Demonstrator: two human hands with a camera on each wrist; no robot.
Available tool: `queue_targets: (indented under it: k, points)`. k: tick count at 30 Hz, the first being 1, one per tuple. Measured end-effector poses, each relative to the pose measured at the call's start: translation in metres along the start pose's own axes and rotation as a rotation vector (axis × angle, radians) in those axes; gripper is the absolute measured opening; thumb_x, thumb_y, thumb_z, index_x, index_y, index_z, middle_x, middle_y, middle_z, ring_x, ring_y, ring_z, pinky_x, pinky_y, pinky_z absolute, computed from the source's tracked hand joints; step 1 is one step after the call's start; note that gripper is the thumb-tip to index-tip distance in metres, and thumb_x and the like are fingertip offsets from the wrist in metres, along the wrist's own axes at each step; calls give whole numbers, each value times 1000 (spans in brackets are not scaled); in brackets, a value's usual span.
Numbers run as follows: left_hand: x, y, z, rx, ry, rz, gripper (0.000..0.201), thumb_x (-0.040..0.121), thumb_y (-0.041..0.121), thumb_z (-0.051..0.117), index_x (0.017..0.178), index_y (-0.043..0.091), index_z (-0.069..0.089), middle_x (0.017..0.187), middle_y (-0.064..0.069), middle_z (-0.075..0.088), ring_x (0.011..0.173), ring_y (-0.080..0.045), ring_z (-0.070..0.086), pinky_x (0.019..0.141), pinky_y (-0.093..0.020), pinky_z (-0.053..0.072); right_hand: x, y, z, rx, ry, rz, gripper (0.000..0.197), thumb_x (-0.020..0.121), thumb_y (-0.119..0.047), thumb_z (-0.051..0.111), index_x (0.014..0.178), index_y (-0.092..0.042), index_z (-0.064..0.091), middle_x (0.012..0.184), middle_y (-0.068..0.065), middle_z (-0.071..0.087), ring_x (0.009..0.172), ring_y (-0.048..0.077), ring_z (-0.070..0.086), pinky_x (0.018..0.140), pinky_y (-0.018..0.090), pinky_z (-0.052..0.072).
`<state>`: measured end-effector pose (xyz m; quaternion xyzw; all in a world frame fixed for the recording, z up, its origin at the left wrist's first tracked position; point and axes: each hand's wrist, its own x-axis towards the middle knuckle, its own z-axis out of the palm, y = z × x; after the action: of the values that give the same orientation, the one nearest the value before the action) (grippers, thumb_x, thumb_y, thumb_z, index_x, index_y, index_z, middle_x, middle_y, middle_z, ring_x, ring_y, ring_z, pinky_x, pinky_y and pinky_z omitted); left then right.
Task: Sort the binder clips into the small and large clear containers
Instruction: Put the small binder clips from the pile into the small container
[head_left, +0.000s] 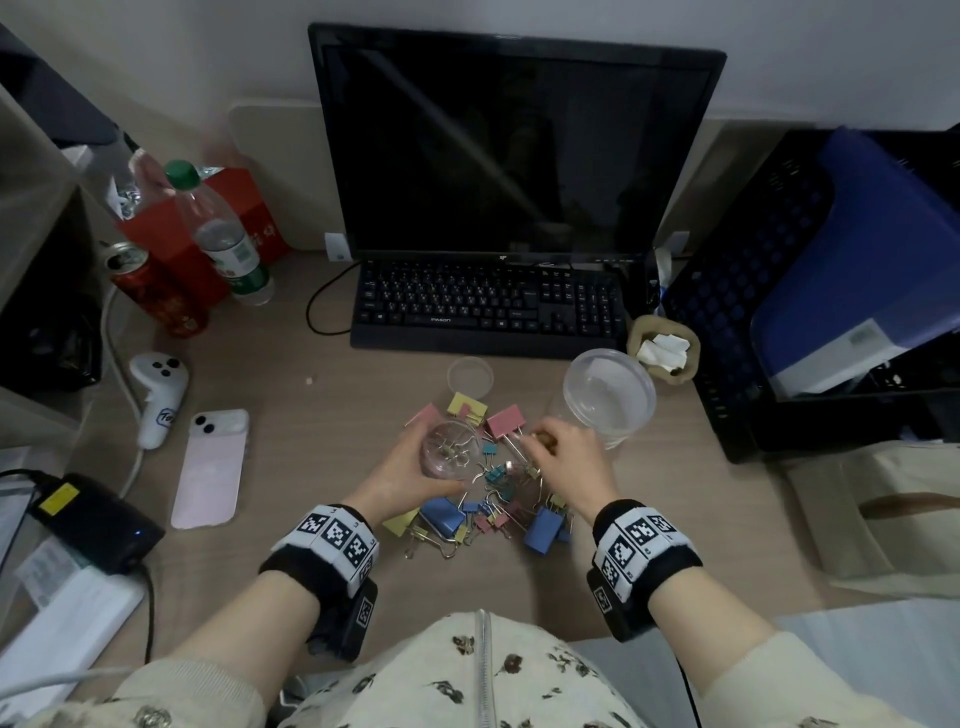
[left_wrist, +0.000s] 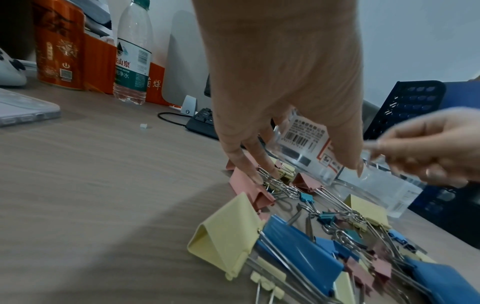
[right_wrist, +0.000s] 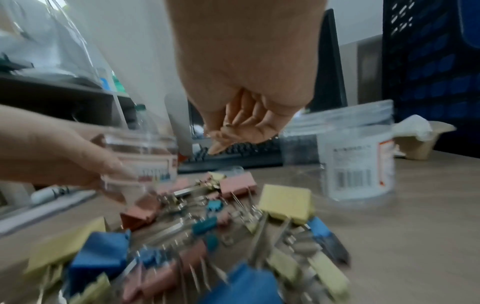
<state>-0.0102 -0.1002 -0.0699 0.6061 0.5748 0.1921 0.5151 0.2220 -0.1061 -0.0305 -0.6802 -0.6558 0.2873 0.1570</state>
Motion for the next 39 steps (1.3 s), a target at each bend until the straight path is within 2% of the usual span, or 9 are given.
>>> queue_targets:
  k: [2, 6, 9, 12, 15, 19, 28, 36, 39]
  points:
    - [-1, 2, 3, 24, -22, 22, 81, 60, 34, 92, 126, 34, 45, 125, 13, 54, 116, -6, 53, 106, -36, 45, 3, -19, -2, 108, -69, -100, 27, 87, -51, 61, 92, -25, 67, 78, -8, 67, 66, 2, 60, 65, 24, 52]
    - [0, 3, 6, 32, -82, 42, 87, 58, 34, 92, 132, 30, 46, 126, 15, 53, 117, -6, 53, 105, -37, 46, 3, -43, 2, 146, -189, -255, 33, 88, -53, 58, 105, -28, 70, 91, -11, 69, 78, 3, 61, 70, 26, 52]
    - [-1, -5, 2, 23, -51, -8, 89, 52, 43, 92, 127, 38, 45, 124, 17, 56, 115, -4, 55, 105, -39, 47, 8, -35, 4, 141, -113, -181, 32, 95, -47, 50, 113, -26, 67, 94, -10, 70, 72, 0, 59, 68, 24, 52]
    - [-3, -17, -5, 19, 1, -51, 92, 47, 51, 89, 128, 39, 47, 124, 20, 58, 114, -3, 58, 103, -39, 48, 13, -13, 7, -15, -157, -82, 25, 97, -28, 53, 119, -20, 62, 107, -4, 65, 86, 7, 58, 81, 26, 51]
    - [-4, -21, -8, 30, 32, -56, 91, 54, 38, 91, 132, 33, 46, 124, 19, 58, 113, -2, 58, 104, -36, 48, 12, -2, 19, -167, -298, -98, 32, 92, -15, 59, 124, -19, 59, 120, -2, 57, 99, 12, 55, 85, 26, 47]
    - [-4, -22, -8, 20, 44, -38, 85, 59, 28, 92, 131, 32, 48, 124, 16, 58, 112, 0, 57, 103, -32, 47, 14, 0, 34, -367, -379, -149, 52, 83, -23, 68, 132, -23, 51, 129, -1, 50, 115, 24, 50, 89, 39, 49]
    - [-10, -24, -9, -43, 64, -4, 85, 58, 31, 93, 130, 34, 48, 126, 16, 58, 115, 1, 55, 103, -33, 47, 15, 6, 46, -387, -342, -181, 24, 85, -17, 61, 109, -20, 61, 116, 1, 56, 109, 25, 51, 84, 37, 47]
    - [-12, -24, -11, -34, 60, -14, 92, 56, 38, 92, 135, 32, 46, 128, 15, 55, 116, -2, 55, 103, -36, 49, 11, 7, 40, -232, -301, -85, 23, 90, -9, 58, 112, -14, 62, 118, 2, 59, 109, 23, 55, 91, 34, 45]
    - [-12, -24, -10, -23, 59, -14, 93, 57, 37, 92, 137, 31, 45, 129, 13, 54, 117, -4, 55, 103, -35, 48, 13, 10, 37, -176, -266, -44, 14, 90, -13, 61, 103, -12, 64, 109, 4, 62, 100, 22, 59, 81, 30, 49]
